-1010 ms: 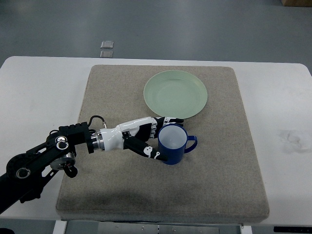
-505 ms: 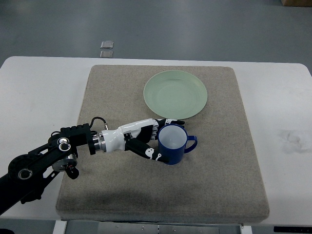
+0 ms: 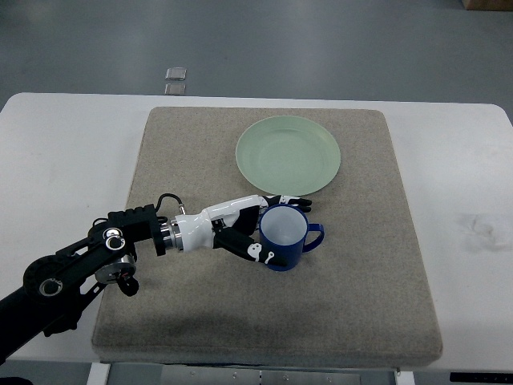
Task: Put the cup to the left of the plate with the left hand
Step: 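Close the left hand fingers around the blue mug body, then lift the blue mug with the left hand over the plate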
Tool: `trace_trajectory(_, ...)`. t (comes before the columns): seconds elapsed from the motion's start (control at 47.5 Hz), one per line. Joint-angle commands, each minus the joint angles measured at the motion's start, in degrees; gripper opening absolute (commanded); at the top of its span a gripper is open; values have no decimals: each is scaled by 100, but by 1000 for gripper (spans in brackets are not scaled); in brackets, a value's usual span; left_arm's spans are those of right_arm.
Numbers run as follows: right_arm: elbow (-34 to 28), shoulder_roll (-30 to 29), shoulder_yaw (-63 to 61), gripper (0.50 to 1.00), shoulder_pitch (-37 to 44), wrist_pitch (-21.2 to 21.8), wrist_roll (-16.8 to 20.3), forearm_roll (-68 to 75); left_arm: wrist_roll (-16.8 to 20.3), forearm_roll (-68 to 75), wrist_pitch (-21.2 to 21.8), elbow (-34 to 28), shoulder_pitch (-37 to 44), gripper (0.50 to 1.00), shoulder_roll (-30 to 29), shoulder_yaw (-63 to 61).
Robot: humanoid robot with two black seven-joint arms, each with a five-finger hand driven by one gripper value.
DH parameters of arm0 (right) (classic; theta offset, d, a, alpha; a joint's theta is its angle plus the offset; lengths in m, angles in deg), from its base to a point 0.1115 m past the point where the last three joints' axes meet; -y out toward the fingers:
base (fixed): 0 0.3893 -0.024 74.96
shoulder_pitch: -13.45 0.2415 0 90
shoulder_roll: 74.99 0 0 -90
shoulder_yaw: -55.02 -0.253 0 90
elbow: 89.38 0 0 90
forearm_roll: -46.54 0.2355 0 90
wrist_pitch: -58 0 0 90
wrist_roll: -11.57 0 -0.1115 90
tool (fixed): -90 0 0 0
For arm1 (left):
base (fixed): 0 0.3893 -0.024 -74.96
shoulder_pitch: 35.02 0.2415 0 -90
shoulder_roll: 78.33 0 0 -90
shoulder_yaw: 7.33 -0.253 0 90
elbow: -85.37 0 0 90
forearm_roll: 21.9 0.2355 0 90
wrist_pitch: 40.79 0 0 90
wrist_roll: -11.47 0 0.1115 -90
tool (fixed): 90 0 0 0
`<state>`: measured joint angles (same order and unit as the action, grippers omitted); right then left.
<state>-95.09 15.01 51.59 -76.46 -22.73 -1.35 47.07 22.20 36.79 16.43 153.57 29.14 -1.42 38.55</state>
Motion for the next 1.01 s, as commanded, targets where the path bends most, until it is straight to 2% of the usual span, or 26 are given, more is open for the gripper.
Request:
trace_trajectory(0.0, 0, 0, 1, 932, 0, 5, 0, 0, -9, 11, 0, 0, 0, 896, 0, 0)
trace_trajectory(0.042, 0, 0, -8, 932, 0, 4, 0, 0, -9, 11, 9, 0, 0, 891, 0, 0)
trace_trajectory(0.084, 0, 0, 1, 932, 0, 5, 0, 0, 0, 20, 9, 0, 0, 859, 0, 0)
trace_trajectory(0.168, 0, 0, 1, 932, 0, 5, 0, 0, -9, 20, 35, 0, 0, 829, 0, 0)
trace_trajectory(0.484, 0, 0, 1, 932, 0, 5, 0, 0, 0, 11, 176, 9, 0, 821, 8, 0)
trace_trajectory(0.736, 0, 0, 1, 932, 0, 4, 0, 0, 9, 2, 246, 61, -18, 645, 0, 88)
trace_trajectory(0.989, 0, 0, 1, 932, 0, 4, 0, 0, 149, -16, 308, 70, -229, 600, -70, 343)
